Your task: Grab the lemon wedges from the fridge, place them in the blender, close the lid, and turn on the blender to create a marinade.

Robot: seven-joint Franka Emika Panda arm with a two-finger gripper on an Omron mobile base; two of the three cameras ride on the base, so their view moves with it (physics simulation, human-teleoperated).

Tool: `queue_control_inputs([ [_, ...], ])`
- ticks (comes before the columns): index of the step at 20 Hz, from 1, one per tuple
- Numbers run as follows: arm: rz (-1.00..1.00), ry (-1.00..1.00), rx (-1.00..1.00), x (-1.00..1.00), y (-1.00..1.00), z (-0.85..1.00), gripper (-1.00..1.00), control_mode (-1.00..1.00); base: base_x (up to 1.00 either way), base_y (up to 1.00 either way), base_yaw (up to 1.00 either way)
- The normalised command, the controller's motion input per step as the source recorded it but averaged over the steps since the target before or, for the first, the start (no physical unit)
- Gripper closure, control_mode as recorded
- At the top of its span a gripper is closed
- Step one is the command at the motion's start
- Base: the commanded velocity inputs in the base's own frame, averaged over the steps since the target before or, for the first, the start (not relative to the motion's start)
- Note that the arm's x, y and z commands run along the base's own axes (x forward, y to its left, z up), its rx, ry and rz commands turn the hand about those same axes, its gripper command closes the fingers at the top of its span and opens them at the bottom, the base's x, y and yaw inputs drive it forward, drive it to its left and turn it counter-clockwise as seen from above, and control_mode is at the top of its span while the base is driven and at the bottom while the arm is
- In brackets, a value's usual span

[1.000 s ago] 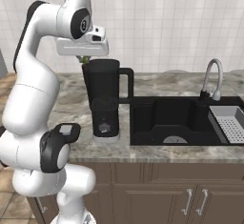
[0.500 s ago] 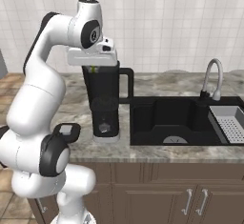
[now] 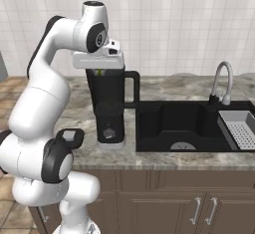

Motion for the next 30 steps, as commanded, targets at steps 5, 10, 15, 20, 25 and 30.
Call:
queue_control_inputs([
  [5, 0.0, 0.0, 0.0, 0.09, 0.0, 0.0, -1.0, -1.0, 0.0, 0.0, 0.0],
  [10, 0.0, -0.01, 0.0, -0.03, 0.0, 0.01, -1.0, -1.0, 0.0, 0.0, 0.0],
  [15, 0.0, -0.05, 0.0, -0.3, 0.08, 0.13, -1.0, -1.0, 0.0, 0.0, 0.0],
  [20, 0.0, -0.07, 0.0, -0.81, 0.22, 0.1, -1.0, -1.0, 0.0, 0.0, 0.0],
  [25, 0.0, -0.01, 0.0, -0.98, 0.33, 0.0, -1.0, -1.0, 0.0, 0.0, 0.0],
  [30, 0.0, 0.0, 0.0, -1.0, 0.29, 0.0, -1.0, -1.0, 0.0, 0.0, 0.0],
])
